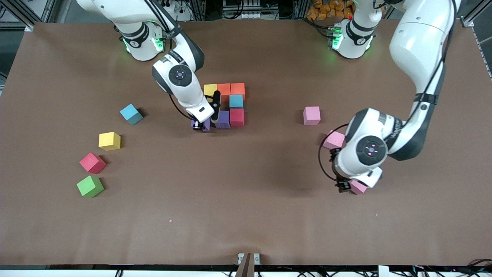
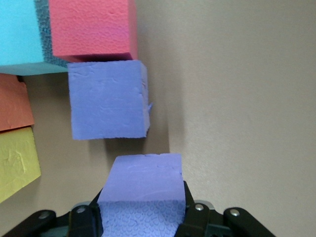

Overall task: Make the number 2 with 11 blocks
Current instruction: 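Release the purple cube with the right gripper while the left gripper reaches pink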

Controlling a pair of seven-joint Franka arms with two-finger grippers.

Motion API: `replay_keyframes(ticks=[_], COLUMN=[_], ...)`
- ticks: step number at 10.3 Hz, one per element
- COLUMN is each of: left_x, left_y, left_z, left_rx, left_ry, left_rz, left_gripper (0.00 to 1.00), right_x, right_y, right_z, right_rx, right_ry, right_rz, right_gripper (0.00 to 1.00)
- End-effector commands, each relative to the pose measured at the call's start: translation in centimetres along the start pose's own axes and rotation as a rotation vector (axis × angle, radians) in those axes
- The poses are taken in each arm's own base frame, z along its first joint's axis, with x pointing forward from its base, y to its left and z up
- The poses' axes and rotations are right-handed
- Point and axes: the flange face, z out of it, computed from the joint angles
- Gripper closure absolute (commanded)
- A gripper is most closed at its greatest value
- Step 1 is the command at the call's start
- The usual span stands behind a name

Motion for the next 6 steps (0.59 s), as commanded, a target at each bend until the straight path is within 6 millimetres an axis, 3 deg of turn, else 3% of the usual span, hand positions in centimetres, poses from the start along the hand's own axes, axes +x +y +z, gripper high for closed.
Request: replay_keyframes(ticks=[1, 6], left_x=[2.6, 9.0], left_y=[0.3, 2.8], left_z=[0.6, 1.7], left_rx=[0.013, 0.006], left_ry=[0.002, -0.005], left_rz=[-0.015, -0.171], left_gripper=[0.00, 0.00], right_x=[0.0, 1.4], right_y=[-0.4, -1.4], right_z=[0.9, 2.6], right_rx=[-0.001, 0.008], right_ry=[-0.013, 0.009], right_rz=[-0.017, -0.019], right_gripper=[0.47, 0.48])
